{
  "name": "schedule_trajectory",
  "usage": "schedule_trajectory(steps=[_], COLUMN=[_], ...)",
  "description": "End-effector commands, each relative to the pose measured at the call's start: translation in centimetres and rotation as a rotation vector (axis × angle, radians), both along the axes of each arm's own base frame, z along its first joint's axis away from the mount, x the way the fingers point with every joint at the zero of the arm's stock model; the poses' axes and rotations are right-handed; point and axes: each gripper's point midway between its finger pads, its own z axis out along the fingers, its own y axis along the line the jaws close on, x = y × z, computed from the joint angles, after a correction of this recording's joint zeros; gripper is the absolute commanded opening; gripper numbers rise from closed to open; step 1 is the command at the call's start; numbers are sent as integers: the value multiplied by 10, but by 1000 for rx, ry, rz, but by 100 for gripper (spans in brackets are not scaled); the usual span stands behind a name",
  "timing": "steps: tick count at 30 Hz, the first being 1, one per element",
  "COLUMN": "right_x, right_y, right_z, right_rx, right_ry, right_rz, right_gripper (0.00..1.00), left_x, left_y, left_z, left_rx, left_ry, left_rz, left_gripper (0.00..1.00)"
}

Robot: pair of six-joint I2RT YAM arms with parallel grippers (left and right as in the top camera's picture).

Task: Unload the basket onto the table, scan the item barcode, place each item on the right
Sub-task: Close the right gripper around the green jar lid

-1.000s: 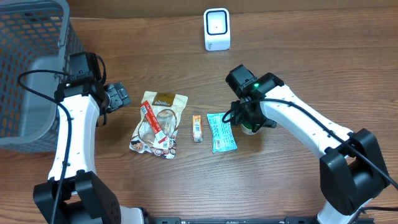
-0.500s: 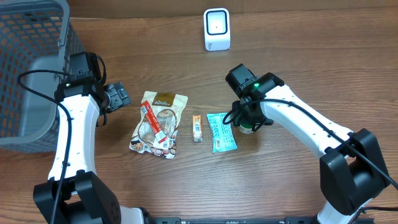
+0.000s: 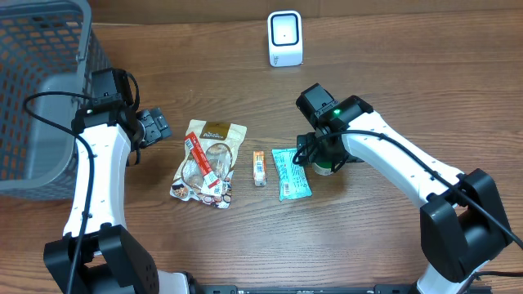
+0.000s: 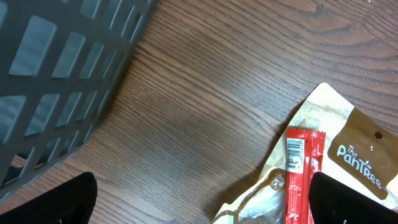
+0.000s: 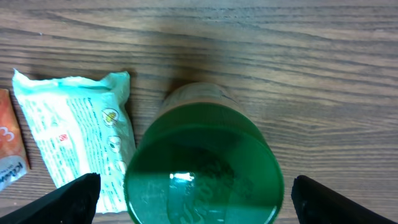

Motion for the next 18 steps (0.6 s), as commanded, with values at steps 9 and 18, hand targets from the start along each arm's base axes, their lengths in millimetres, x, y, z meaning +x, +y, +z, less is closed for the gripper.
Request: schedule_trajectory(steps=[9,18], right_x=[2,1], right_y=[2,2], right_z=[-1,-5], right_rx=[12,11], right_ry=[-5,-3], right_rz=[4,3], right_gripper=[93,93], left_x=[0,0], left_y=[2,2], left_z=[5,5], left_rx=[19,19], left_ry=[-6,-6], left_rz=[-8,-8], left_gripper=[100,100])
